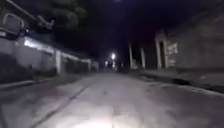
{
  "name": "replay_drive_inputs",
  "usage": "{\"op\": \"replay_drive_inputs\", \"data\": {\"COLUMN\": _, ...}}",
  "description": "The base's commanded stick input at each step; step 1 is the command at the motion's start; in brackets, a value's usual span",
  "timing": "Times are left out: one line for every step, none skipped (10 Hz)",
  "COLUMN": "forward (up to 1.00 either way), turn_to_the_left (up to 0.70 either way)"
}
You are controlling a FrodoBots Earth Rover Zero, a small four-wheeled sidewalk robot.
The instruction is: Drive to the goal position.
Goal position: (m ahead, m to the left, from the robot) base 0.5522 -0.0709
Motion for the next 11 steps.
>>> {"op": "replay_drive_inputs", "data": {"forward": 0.7, "turn_to_the_left": 0.0}}
{"op": "replay_drive_inputs", "data": {"forward": 0.7, "turn_to_the_left": 0.0}}
{"op": "replay_drive_inputs", "data": {"forward": 0.7, "turn_to_the_left": 0.0}}
{"op": "replay_drive_inputs", "data": {"forward": 0.7, "turn_to_the_left": 0.0}}
{"op": "replay_drive_inputs", "data": {"forward": 0.7, "turn_to_the_left": 0.0}}
{"op": "replay_drive_inputs", "data": {"forward": 0.7, "turn_to_the_left": 0.0}}
{"op": "replay_drive_inputs", "data": {"forward": 0.7, "turn_to_the_left": 0.0}}
{"op": "replay_drive_inputs", "data": {"forward": 0.7, "turn_to_the_left": 0.0}}
{"op": "replay_drive_inputs", "data": {"forward": 0.7, "turn_to_the_left": 0.0}}
{"op": "replay_drive_inputs", "data": {"forward": 0.7, "turn_to_the_left": 0.0}}
{"op": "replay_drive_inputs", "data": {"forward": 0.7, "turn_to_the_left": 0.0}}
